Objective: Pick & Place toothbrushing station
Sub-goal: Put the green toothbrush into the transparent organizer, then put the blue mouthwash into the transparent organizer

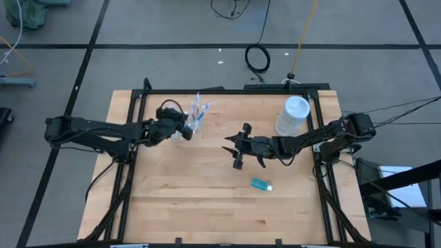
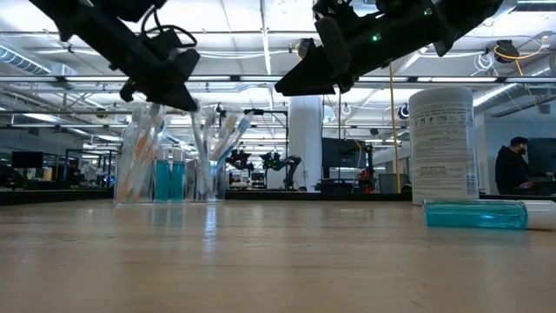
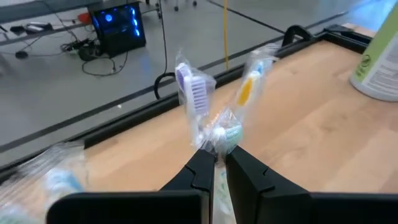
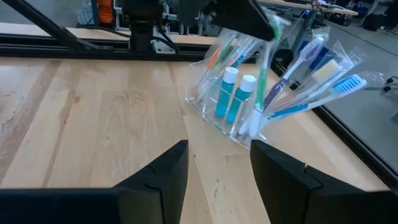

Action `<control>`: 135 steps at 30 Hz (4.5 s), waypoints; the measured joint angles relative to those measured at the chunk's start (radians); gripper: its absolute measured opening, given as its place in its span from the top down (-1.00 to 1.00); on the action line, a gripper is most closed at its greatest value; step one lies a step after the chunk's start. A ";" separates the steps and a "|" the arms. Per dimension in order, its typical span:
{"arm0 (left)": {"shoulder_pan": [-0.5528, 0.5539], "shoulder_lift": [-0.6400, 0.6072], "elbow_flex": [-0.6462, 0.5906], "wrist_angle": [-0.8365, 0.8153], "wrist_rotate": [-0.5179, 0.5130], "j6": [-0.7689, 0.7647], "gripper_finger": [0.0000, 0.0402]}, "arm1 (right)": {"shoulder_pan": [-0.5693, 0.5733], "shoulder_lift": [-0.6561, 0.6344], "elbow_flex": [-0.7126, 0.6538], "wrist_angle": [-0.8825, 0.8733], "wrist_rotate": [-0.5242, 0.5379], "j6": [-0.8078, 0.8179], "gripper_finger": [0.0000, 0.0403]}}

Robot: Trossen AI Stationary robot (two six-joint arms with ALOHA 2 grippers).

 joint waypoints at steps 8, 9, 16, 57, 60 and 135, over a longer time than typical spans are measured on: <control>0.055 0.089 0.000 0.151 0.091 0.116 0.86 | 0.000 0.000 0.000 0.000 0.000 0.001 0.18; 0.057 0.098 0.000 0.163 0.091 0.131 0.84 | 0.000 0.000 0.000 0.000 -0.001 0.001 0.18; 0.072 0.115 -0.001 0.159 0.093 0.166 0.50 | 0.021 0.000 0.000 -0.001 -0.003 0.000 0.18; -0.174 -0.164 -0.001 0.149 0.144 0.191 0.08 | 0.612 -0.085 -0.264 -0.610 0.030 0.966 0.18; -0.173 -0.165 -0.001 0.159 0.144 0.192 0.08 | 0.617 -0.089 -0.332 -0.493 0.059 0.913 0.18; -0.140 0.735 0.616 -0.058 0.936 0.010 0.30 | 0.212 0.016 0.114 -0.492 0.031 -0.872 0.51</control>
